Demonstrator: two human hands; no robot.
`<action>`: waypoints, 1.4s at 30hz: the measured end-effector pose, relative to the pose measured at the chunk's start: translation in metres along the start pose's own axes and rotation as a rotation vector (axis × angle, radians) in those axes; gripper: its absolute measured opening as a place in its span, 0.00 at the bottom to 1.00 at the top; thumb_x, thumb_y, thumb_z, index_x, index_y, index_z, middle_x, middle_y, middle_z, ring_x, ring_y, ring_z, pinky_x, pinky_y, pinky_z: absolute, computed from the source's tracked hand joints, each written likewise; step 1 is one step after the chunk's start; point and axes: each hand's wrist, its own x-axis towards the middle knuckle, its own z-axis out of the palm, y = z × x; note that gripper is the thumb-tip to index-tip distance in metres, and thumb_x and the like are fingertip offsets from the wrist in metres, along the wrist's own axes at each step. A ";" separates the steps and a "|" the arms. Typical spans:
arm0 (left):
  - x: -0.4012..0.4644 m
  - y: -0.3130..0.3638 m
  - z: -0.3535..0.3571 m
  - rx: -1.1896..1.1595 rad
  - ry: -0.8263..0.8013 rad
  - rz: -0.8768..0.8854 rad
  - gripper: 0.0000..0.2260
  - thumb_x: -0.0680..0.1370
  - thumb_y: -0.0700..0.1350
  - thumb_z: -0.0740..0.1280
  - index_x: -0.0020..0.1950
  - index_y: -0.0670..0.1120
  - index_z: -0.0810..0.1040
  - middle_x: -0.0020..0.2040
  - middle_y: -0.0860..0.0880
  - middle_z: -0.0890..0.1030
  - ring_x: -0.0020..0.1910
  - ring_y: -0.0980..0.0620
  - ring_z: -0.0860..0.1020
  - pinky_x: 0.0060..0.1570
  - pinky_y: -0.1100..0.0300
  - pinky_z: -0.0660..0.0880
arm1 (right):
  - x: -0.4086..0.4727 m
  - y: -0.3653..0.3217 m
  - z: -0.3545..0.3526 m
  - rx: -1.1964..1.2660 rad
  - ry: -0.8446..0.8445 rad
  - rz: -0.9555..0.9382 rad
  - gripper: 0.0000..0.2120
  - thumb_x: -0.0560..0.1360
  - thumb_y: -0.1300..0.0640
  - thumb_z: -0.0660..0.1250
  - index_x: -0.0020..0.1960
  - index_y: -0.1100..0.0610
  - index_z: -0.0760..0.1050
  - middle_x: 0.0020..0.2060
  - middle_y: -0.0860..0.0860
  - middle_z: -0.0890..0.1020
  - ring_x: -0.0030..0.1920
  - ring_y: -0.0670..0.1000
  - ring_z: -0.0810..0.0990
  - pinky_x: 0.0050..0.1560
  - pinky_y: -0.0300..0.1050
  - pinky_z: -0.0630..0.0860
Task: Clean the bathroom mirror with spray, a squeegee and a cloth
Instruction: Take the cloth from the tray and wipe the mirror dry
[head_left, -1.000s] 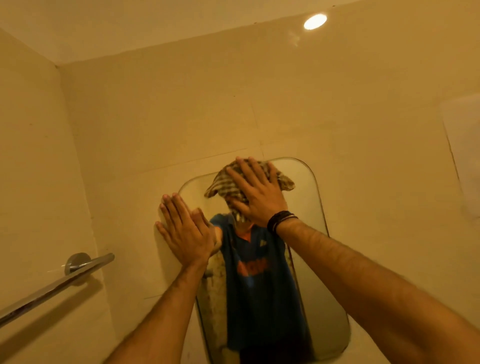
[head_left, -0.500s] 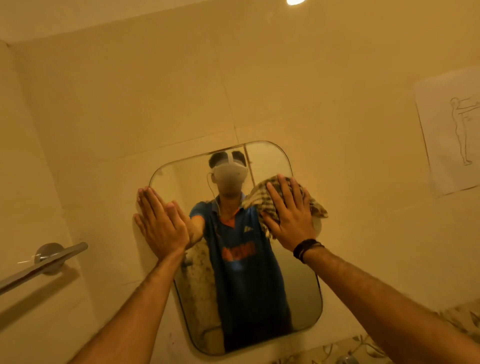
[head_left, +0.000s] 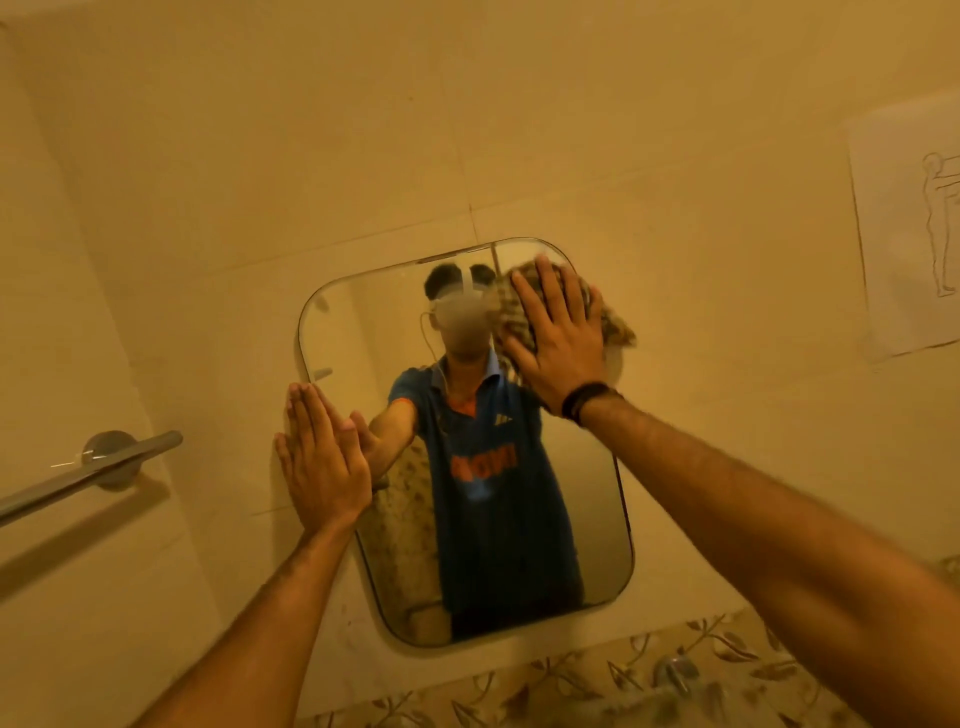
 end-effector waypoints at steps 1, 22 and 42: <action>0.001 -0.001 -0.001 0.009 -0.006 0.009 0.29 0.84 0.57 0.43 0.83 0.47 0.46 0.84 0.48 0.51 0.82 0.50 0.51 0.79 0.43 0.52 | 0.019 -0.006 -0.005 -0.010 0.019 0.008 0.34 0.78 0.34 0.52 0.80 0.46 0.52 0.80 0.52 0.51 0.79 0.57 0.48 0.76 0.65 0.47; -0.026 0.005 0.007 -0.020 -0.006 -0.043 0.31 0.84 0.58 0.43 0.83 0.44 0.47 0.83 0.46 0.52 0.82 0.47 0.53 0.78 0.42 0.53 | -0.056 0.009 0.019 -0.061 -0.047 -0.179 0.36 0.77 0.32 0.52 0.80 0.46 0.49 0.80 0.52 0.49 0.80 0.57 0.46 0.76 0.64 0.45; -0.064 -0.029 -0.007 -0.010 -0.196 0.039 0.30 0.83 0.59 0.41 0.83 0.48 0.43 0.84 0.50 0.47 0.83 0.52 0.48 0.80 0.47 0.50 | -0.258 -0.029 0.079 -0.014 -0.207 -0.016 0.37 0.76 0.37 0.57 0.80 0.47 0.50 0.80 0.53 0.48 0.80 0.58 0.46 0.76 0.59 0.37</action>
